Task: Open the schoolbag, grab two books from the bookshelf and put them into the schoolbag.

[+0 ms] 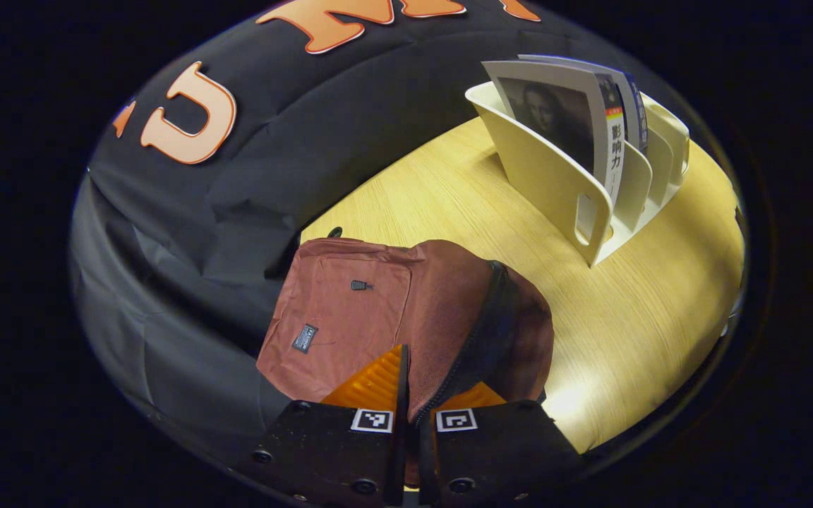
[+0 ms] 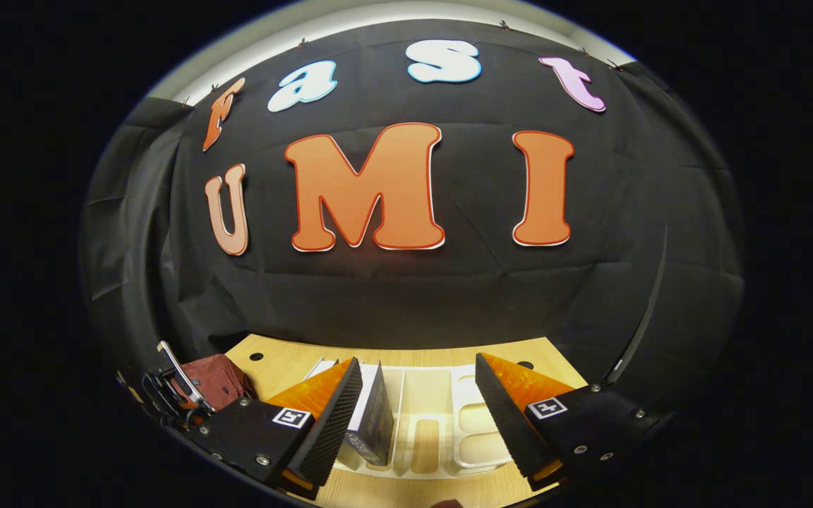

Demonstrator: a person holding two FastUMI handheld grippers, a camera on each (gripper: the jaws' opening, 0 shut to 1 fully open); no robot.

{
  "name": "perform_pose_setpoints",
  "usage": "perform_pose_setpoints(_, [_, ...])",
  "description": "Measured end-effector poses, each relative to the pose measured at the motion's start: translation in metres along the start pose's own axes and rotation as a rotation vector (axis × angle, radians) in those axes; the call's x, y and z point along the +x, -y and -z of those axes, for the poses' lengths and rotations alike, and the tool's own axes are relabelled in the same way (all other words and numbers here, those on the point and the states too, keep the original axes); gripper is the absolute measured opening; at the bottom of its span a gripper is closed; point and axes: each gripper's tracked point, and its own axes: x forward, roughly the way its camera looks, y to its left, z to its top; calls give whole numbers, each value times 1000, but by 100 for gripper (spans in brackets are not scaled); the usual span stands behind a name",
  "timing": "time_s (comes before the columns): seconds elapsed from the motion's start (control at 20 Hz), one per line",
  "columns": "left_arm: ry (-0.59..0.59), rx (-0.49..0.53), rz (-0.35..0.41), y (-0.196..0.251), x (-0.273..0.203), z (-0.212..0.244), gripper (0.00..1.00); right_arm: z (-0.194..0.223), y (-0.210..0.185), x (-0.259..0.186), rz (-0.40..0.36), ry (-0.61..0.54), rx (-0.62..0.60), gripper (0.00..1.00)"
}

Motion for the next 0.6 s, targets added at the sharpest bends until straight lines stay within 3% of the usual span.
perform_pose_setpoints(0.3, [-26,-61,115,-35,-16,-13,5,-1,-46,11,-27,-51,6,95])
perform_pose_setpoints(0.6, [-22,-44,177,-62,-17,-21,5,8,-94,36,-35,-134,-25,95])
